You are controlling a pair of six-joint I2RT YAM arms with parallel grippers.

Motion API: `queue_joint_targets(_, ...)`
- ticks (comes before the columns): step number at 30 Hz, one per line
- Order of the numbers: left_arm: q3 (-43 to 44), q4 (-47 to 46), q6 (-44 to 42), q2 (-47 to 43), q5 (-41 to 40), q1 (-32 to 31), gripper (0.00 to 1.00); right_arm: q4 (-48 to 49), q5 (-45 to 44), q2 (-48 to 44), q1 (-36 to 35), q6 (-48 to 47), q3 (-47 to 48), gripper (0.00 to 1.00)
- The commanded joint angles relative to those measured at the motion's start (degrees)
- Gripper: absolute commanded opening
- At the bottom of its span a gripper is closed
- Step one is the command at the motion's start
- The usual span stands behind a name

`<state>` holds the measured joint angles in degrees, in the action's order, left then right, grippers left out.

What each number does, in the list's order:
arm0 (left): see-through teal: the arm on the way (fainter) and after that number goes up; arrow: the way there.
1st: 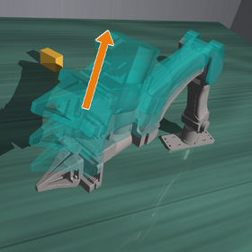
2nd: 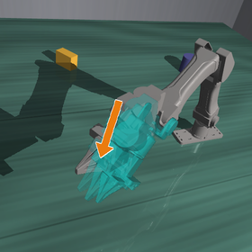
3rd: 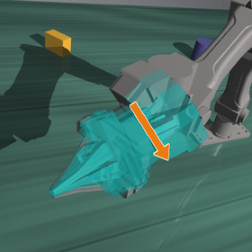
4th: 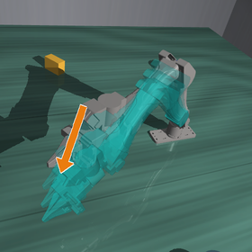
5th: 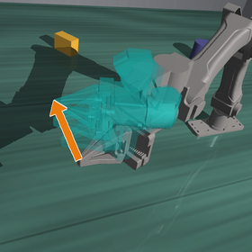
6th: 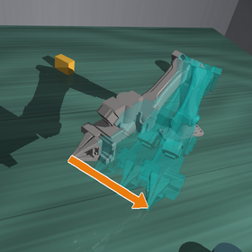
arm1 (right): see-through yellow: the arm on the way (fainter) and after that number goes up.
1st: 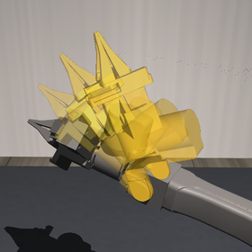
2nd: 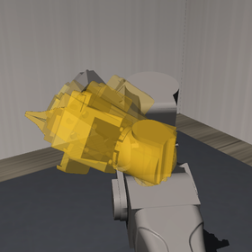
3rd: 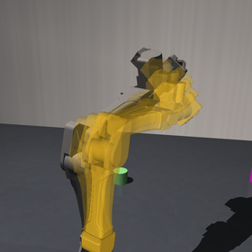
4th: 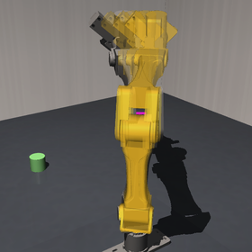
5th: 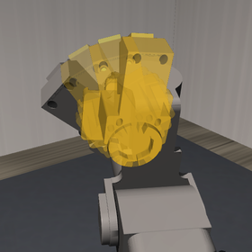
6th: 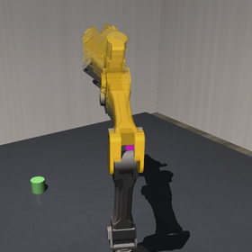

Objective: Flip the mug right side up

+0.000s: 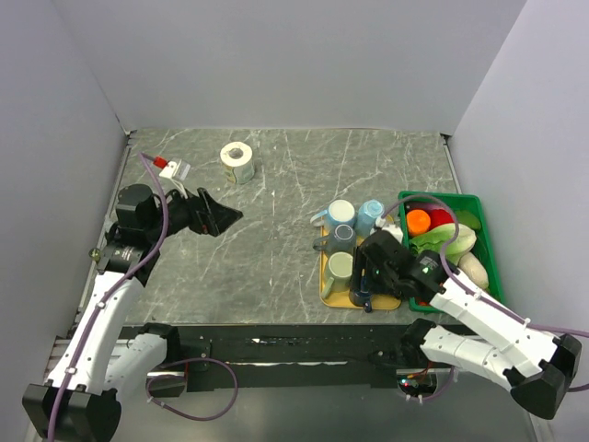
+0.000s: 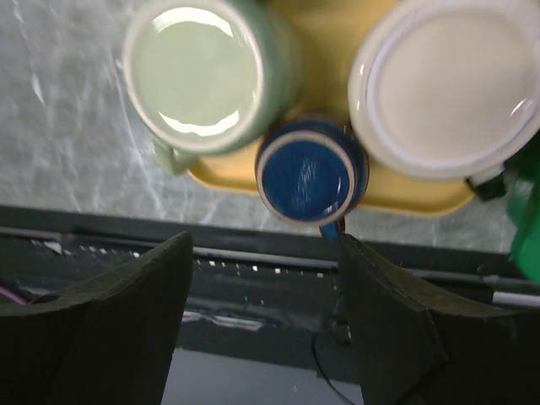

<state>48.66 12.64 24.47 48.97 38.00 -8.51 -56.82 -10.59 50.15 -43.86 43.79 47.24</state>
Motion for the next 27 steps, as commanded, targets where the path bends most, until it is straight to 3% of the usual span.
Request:
queue_joint_targets(1, -1.46, -3.77, 0.58, -0.81, 4.80, -0.10, 0.96, -1.10, 1.01, -1.98, -3.16, 5.95, -3.91, 0.75)
queue_joint_targets(9, -2.43, -3.16, 1.46, -1.07, 5.51, -0.19, 0.96, 2.23, -1.01, -4.62, -4.13, 8.24, -11.20, 0.73)
queue_joint_targets(12, -2.43, -2.27, 0.93, -1.33, 5.07, -0.19, 0.96, 3.72, -1.19, -5.06, -4.40, 8.59, -13.48, 0.78)
queue_joint_targets(16, -2.87, -2.19, 1.02, -1.42, 4.72, -0.27, 0.96, 6.27, -2.15, -5.32, -4.66, 8.77, -15.86, 0.78)
queue_joint_targets(27, -3.05, 0.01, 0.75, -1.86, 3.84, -0.19, 0.96, 11.38, -7.16, -8.40, -5.27, 8.41, -18.68, 0.55)
